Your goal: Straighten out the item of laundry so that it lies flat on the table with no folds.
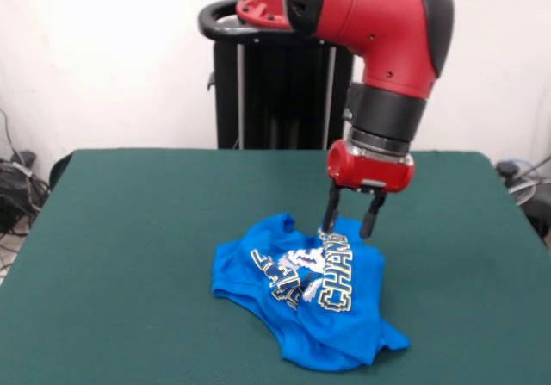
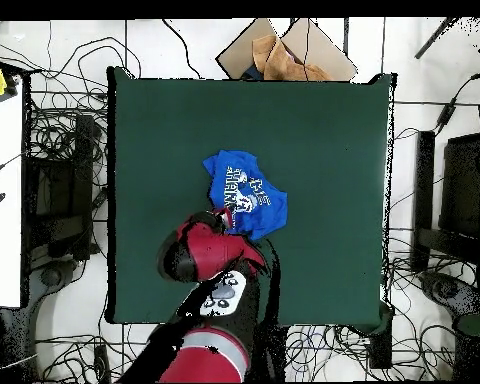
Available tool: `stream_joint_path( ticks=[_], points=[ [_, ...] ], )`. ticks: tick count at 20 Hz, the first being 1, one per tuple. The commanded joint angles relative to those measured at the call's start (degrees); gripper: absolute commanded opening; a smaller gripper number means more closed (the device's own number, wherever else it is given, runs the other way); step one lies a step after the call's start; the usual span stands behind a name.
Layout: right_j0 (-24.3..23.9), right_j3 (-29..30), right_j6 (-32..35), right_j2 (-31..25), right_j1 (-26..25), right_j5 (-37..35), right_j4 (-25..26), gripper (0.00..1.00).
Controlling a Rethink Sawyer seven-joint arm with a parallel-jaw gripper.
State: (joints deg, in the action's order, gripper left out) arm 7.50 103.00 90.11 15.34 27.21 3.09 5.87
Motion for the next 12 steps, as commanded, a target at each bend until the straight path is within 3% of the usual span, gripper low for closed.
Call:
stream_joint_path(
  ticks=[1,12],
  points=[
    [-2.3,6.9,14.3,-3.4,-4.3,6.5,-0.2,1.00],
    [-9.3,4.2,12.5,-10.7,-11.0,11.0,0.7,1.00]
  ],
)
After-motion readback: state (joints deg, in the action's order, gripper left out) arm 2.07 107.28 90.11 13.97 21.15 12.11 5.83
